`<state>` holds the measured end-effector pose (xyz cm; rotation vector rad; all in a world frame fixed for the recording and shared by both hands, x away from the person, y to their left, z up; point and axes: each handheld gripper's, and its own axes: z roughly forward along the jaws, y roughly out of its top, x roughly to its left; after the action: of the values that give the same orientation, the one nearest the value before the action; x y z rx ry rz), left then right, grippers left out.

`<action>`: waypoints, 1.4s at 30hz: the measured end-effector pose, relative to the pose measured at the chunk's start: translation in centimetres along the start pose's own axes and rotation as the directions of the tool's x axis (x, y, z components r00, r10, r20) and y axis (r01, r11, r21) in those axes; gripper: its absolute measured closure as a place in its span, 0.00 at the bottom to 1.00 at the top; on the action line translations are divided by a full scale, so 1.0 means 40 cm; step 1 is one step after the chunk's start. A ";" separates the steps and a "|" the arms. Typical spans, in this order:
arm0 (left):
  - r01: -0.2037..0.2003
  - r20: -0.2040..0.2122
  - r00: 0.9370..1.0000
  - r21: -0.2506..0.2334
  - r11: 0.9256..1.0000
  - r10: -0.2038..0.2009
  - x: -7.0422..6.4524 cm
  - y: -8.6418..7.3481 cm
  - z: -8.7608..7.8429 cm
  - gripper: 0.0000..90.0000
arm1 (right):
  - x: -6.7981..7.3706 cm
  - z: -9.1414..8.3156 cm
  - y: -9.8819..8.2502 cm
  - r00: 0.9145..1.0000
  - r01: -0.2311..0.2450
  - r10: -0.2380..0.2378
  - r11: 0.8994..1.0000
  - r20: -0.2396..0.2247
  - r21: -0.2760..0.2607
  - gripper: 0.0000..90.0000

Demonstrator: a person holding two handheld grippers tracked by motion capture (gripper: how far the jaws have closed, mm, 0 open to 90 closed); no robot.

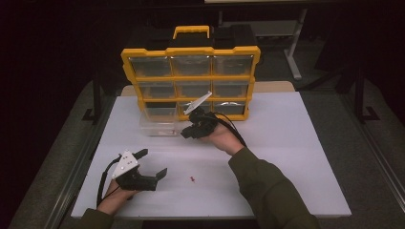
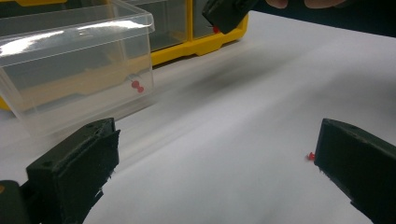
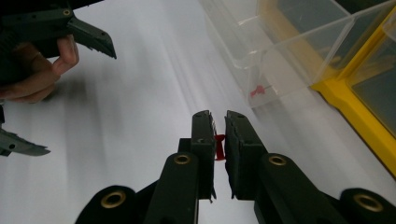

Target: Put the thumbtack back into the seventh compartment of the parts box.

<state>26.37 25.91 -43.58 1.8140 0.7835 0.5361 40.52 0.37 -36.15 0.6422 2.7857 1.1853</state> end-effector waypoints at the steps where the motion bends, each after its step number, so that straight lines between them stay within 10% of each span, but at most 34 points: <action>1: 0.000 0.000 1.000 -0.003 1.000 0.000 0.000 -0.001 0.001 0.00 | 0.000 0.000 0.003 1.000 -0.004 0.004 1.000 0.000 0.000 0.91; 42: 0.006 0.001 1.000 -0.004 1.000 -0.006 0.002 -0.001 0.002 0.00 | -0.057 0.036 0.152 0.998 -0.058 0.058 0.998 0.031 -0.009 0.91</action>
<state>26.47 25.93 -43.66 1.8074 0.7871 0.5324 45.07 4.24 -33.19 0.7391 2.7534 1.1854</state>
